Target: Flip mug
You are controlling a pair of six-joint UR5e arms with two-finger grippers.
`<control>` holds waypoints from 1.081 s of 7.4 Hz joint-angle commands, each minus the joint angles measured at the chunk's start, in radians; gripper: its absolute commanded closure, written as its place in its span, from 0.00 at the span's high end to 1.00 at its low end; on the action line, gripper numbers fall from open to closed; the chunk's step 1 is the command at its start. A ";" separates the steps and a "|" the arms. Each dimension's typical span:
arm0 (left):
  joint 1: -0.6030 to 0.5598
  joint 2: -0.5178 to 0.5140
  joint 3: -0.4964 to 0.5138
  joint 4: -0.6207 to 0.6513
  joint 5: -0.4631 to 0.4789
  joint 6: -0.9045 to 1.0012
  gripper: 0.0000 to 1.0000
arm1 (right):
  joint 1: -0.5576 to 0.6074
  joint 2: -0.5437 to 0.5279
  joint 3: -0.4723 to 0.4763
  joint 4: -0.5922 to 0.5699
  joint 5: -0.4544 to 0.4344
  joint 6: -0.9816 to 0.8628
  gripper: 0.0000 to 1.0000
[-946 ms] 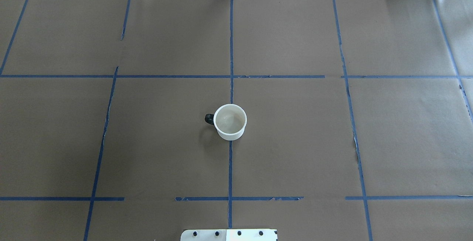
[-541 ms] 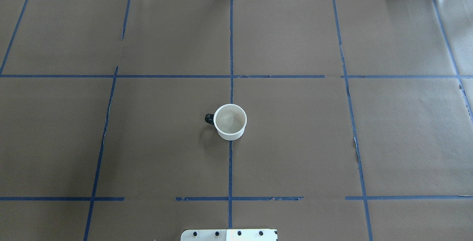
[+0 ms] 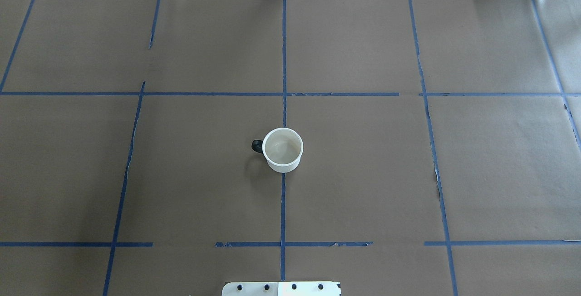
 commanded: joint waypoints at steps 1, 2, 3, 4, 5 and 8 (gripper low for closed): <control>-0.001 0.005 0.009 -0.004 0.001 0.000 1.00 | 0.000 0.000 0.000 0.000 0.000 0.000 1.00; -0.001 0.005 0.008 -0.004 0.001 0.000 1.00 | 0.000 0.000 0.000 0.000 0.000 0.000 1.00; -0.003 0.005 0.006 -0.002 0.001 -0.001 1.00 | 0.000 0.000 0.000 0.000 0.000 0.000 1.00; -0.003 0.005 0.008 -0.002 0.001 0.000 1.00 | 0.000 0.000 0.000 0.000 0.000 0.000 1.00; -0.003 0.005 0.006 -0.002 0.001 0.000 1.00 | 0.000 0.000 0.000 0.000 0.000 0.000 1.00; -0.001 0.005 -0.003 -0.004 0.003 0.002 1.00 | 0.000 0.000 0.000 0.000 0.000 0.000 1.00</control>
